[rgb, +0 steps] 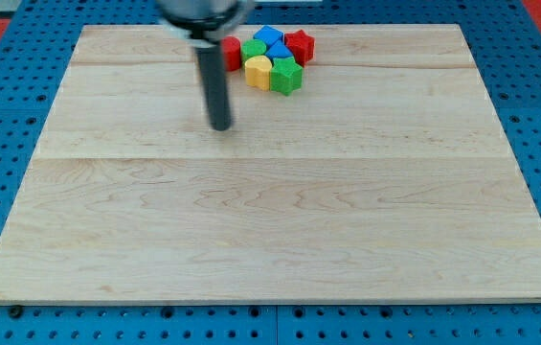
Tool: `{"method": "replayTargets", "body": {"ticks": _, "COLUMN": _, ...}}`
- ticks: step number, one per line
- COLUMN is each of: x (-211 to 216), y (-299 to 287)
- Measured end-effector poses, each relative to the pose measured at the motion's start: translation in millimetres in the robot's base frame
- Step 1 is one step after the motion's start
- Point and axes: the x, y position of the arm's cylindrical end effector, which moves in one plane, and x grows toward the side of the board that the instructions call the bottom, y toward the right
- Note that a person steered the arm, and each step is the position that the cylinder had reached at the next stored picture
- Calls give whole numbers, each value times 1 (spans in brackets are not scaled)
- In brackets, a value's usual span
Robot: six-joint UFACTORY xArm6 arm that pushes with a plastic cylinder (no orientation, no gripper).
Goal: Move the red star right center of the board
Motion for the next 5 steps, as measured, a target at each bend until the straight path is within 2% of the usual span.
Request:
{"method": "replayTargets", "body": {"ticks": 1, "x": -17, "y": 91}}
{"method": "replayTargets", "body": {"ticks": 2, "x": -73, "y": 133}}
{"method": "replayTargets", "body": {"ticks": 3, "x": -139, "y": 137}}
{"method": "replayTargets", "body": {"ticks": 4, "x": -186, "y": 137}}
{"method": "replayTargets", "body": {"ticks": 5, "x": -193, "y": 127}}
